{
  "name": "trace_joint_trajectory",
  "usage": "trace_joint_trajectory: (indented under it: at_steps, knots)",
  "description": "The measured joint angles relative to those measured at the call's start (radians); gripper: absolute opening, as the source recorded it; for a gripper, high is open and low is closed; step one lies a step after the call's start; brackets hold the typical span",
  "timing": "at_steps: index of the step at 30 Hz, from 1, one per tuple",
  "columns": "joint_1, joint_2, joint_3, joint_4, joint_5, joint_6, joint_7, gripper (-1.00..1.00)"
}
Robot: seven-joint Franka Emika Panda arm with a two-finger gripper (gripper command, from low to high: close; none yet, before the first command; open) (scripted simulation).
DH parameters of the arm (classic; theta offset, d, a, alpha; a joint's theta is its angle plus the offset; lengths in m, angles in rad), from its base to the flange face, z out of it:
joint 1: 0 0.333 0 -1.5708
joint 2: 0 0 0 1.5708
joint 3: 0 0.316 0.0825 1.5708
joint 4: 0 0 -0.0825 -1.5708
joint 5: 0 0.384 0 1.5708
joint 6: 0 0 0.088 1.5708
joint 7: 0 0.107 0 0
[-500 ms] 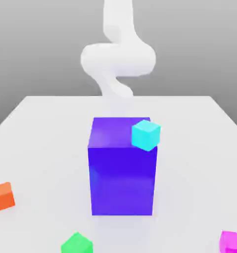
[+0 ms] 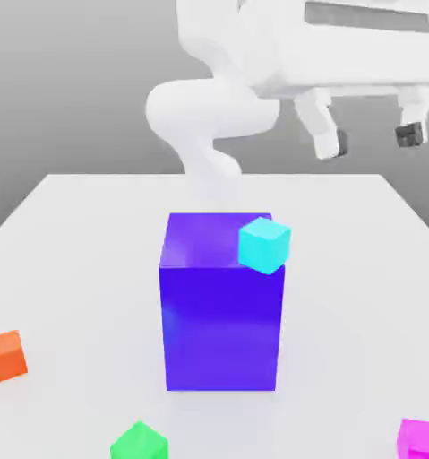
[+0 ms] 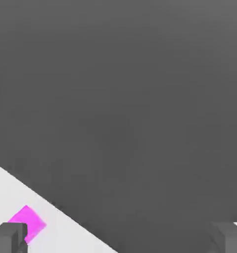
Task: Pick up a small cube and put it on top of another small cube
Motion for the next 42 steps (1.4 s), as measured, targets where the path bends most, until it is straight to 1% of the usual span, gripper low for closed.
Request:
trace_joint_trajectory:
  at_steps: [4,8,11,16,20,21,27,32,42]
  knots:
    - [0.049,0.144,0.025,0.014,0.006,0.036,-0.111,0.0]
    - [0.081,0.286,0.046,0.027,-0.015,0.073,-0.203,0.0]
    - [0.1,0.391,0.064,0.037,-0.05,0.102,-0.258,0.0]
    - [0.146,0.565,0.076,0.055,-0.137,0.154,-0.325,0.0]
    - [0.158,0.71,0.071,0.084,-0.157,0.255,-0.33,0.0]
    - [0.159,0.73,0.071,0.089,-0.158,0.269,-0.33,-1.0]
    - [0.159,0.739,0.07,0.091,-0.159,0.275,-0.33,-1.0]
    - [0.152,0.602,0.073,0.059,-0.151,0.17,-0.335,-1.0]
    - [-0.085,0.423,-0.143,-0.088,-0.047,0.131,-0.281,-1.0]
